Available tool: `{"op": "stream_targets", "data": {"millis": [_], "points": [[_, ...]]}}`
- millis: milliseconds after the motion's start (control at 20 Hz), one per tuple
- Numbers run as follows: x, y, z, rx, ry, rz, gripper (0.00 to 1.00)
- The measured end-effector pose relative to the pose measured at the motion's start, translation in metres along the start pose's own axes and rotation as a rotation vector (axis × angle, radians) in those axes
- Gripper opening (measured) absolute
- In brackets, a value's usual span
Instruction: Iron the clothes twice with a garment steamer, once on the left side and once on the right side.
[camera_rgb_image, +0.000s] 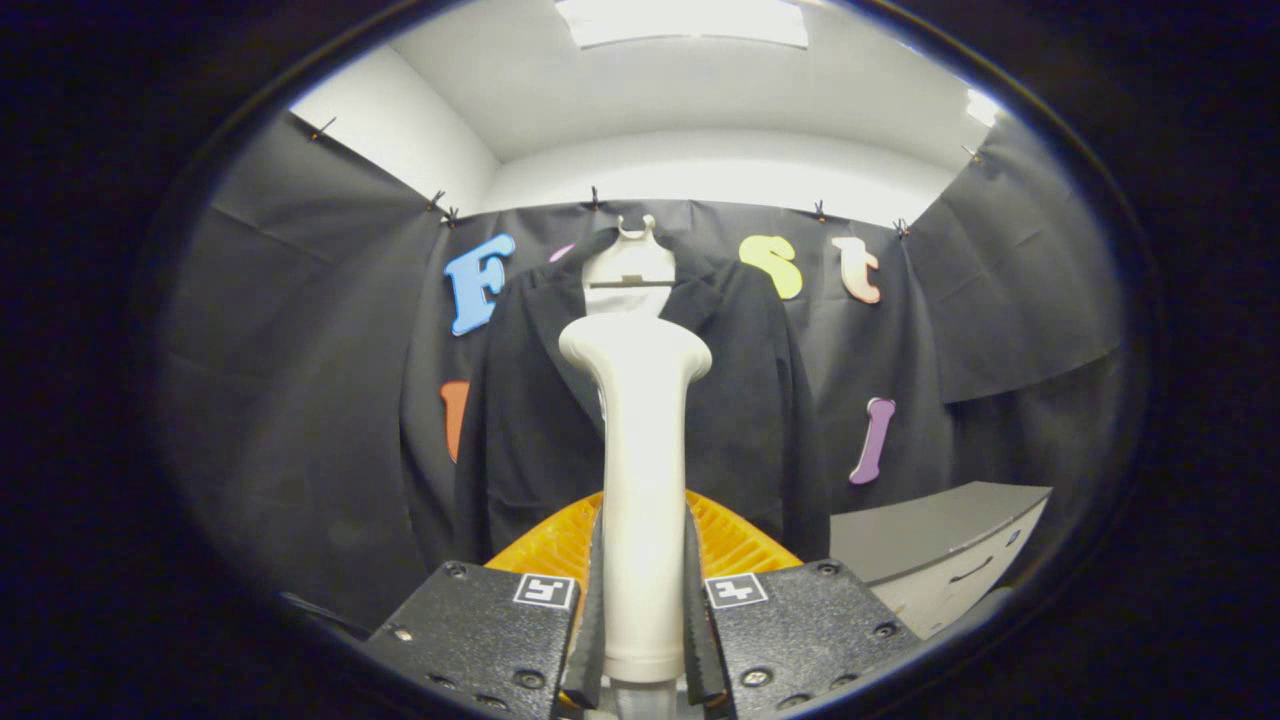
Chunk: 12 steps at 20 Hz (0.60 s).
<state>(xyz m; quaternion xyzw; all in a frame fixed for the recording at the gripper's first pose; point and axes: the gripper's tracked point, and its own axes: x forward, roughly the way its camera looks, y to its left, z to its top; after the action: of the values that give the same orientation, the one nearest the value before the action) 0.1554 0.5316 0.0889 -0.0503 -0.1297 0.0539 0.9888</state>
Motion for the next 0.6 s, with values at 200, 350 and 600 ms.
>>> {"op": "stream_targets", "data": {"millis": [200,350,600], "points": [[0.033,0.025,0.039,-0.008,-0.099,0.032,0.35],[0.054,0.045,0.068,-0.012,-0.176,0.057,0.34],[0.089,0.078,0.108,-0.060,-0.286,0.076,0.34]]}}
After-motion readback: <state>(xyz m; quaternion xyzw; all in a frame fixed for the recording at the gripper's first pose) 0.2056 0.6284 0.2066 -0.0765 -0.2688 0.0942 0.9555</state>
